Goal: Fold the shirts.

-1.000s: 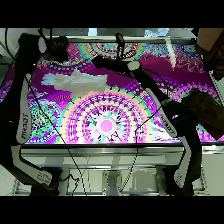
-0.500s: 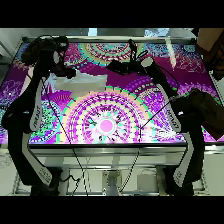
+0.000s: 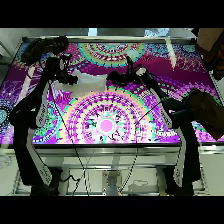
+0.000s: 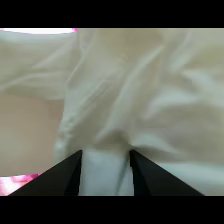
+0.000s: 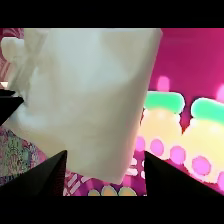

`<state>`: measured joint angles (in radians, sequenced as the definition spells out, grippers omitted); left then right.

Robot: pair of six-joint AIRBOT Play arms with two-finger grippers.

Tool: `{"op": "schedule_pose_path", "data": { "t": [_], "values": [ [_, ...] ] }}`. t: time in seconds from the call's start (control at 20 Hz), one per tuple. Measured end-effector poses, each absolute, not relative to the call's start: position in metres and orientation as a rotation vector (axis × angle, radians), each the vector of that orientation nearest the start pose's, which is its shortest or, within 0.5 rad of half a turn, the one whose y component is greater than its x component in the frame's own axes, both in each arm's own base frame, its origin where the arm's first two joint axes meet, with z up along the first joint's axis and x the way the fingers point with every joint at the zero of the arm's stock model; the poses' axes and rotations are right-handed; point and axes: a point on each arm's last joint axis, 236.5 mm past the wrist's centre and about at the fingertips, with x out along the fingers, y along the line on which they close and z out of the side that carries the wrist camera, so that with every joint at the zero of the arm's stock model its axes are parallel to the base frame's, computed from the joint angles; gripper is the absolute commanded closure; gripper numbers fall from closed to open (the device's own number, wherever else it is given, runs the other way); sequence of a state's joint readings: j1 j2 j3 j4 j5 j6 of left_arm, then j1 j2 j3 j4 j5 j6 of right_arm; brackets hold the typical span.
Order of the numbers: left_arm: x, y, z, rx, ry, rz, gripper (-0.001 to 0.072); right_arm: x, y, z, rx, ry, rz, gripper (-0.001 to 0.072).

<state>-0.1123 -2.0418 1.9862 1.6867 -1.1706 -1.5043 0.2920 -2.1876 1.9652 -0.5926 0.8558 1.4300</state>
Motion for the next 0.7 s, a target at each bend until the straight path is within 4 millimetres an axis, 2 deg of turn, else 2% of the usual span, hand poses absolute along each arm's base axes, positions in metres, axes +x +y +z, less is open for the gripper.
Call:
{"op": "schedule_pose_path", "data": {
  "t": [0.15,0.55,0.6,0.7],
  "values": [
    [0.573,-0.043,-0.065,0.218,1.221,-0.084,0.0353,0.567,0.338,-0.065,0.747,1.1,0.625,0.0164],
    [0.576,-0.063,-0.066,0.2,1.203,-0.136,0.0366,0.566,0.359,-0.082,0.814,1.109,0.58,0.0172],
    [0.575,-0.066,-0.066,0.206,1.202,-0.144,0.0374,0.563,0.363,-0.087,0.826,1.123,0.579,0.0219],
    [0.576,-0.073,-0.066,0.217,1.194,-0.162,0.0374,0.558,0.373,-0.094,0.853,1.144,0.583,0.023]
  ]
}}
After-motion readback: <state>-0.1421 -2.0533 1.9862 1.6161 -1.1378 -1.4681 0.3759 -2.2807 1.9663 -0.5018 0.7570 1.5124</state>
